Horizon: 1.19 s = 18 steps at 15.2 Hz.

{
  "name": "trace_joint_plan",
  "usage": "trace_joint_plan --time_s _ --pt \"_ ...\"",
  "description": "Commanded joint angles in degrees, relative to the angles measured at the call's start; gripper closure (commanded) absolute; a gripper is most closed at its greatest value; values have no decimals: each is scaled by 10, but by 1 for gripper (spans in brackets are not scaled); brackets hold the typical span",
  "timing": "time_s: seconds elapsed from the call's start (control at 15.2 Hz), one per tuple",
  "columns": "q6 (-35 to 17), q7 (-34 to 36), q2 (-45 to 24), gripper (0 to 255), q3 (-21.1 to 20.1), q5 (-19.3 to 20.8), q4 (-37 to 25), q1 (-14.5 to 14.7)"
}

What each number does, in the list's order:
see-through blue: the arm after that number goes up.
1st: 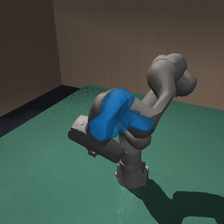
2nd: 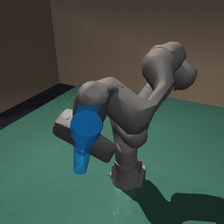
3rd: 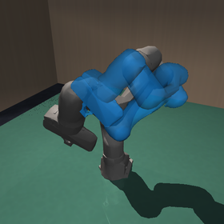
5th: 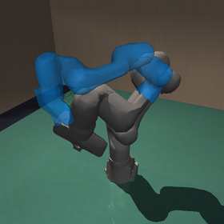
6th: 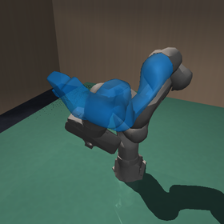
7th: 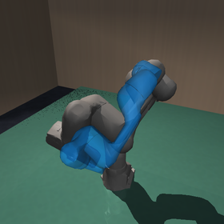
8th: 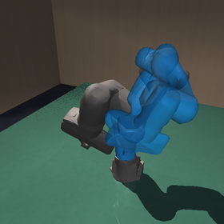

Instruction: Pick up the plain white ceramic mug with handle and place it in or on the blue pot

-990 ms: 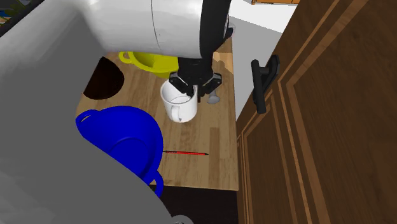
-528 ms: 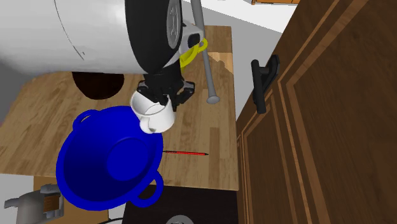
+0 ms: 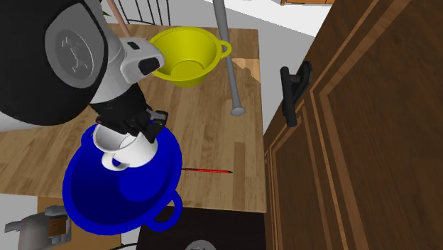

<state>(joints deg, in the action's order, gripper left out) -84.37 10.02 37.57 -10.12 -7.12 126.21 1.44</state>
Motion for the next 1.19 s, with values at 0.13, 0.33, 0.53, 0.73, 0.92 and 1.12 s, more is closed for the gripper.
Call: trace_joint_plan --time_s 0.13,0.33,0.53,0.73,0.92,1.12 --pt "18 50 30 255 -39 -33 6 19" --pt "26 83 40 255 -66 -55 4 29" --pt "6 81 47 255 -68 -59 32 31" --pt "-15 79 54 255 -72 -62 59 33" --pt "-36 78 59 255 -75 -65 85 34" --pt "-58 76 63 255 -79 -69 110 36"
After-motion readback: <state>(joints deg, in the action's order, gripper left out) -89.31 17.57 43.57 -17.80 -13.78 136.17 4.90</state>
